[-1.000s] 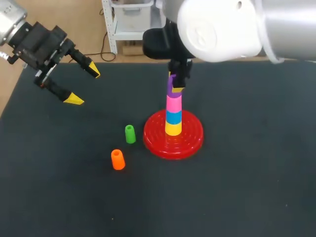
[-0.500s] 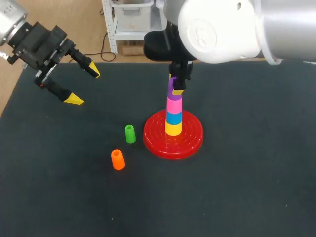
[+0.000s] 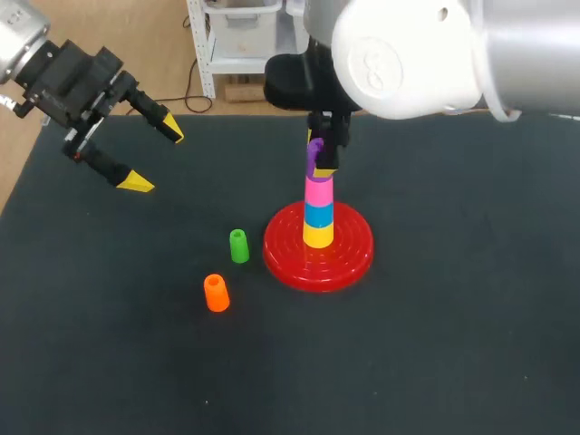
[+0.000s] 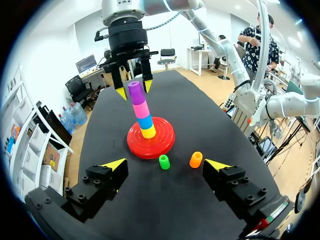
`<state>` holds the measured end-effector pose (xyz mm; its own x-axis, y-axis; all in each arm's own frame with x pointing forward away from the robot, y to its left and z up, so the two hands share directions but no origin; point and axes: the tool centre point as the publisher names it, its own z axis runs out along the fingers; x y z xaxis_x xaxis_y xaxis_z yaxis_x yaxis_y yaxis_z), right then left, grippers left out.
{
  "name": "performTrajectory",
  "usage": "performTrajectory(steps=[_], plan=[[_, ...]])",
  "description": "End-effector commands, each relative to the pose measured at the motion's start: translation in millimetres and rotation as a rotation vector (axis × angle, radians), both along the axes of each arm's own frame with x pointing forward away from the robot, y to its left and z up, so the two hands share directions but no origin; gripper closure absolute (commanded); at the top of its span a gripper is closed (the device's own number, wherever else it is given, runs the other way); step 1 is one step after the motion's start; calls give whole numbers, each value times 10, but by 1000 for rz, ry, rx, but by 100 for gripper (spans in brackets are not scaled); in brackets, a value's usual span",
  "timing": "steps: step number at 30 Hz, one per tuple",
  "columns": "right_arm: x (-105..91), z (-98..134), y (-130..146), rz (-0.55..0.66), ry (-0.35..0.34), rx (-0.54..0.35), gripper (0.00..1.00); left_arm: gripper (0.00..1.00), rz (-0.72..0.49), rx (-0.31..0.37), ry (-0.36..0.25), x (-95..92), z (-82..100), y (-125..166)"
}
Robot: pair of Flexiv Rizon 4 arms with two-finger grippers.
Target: Pick up and stack the cylinders on the red base in this order: pink,purple,orange,green
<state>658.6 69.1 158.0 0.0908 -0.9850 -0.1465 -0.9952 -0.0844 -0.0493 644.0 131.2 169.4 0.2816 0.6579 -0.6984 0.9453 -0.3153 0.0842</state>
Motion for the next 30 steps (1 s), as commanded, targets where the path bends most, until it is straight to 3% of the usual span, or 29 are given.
performTrajectory(steps=[1,10,16,22,30], plan=[[-41,51,-41,-4,-5,16,0,0,1,-1,-3,-7,-9,1],[-128,400,-29,29,-81,75,0,0,1,-1,-3,-7,-9,1],[-536,561,119,156,-117,89,0,0,1,-1,-3,-7,-9,1],[-830,465,259,250,-96,92,0,0,1,-1,-3,-7,-9,1],[-1026,252,404,309,-76,68,0,0,1,-1,-3,-7,-9,1]])
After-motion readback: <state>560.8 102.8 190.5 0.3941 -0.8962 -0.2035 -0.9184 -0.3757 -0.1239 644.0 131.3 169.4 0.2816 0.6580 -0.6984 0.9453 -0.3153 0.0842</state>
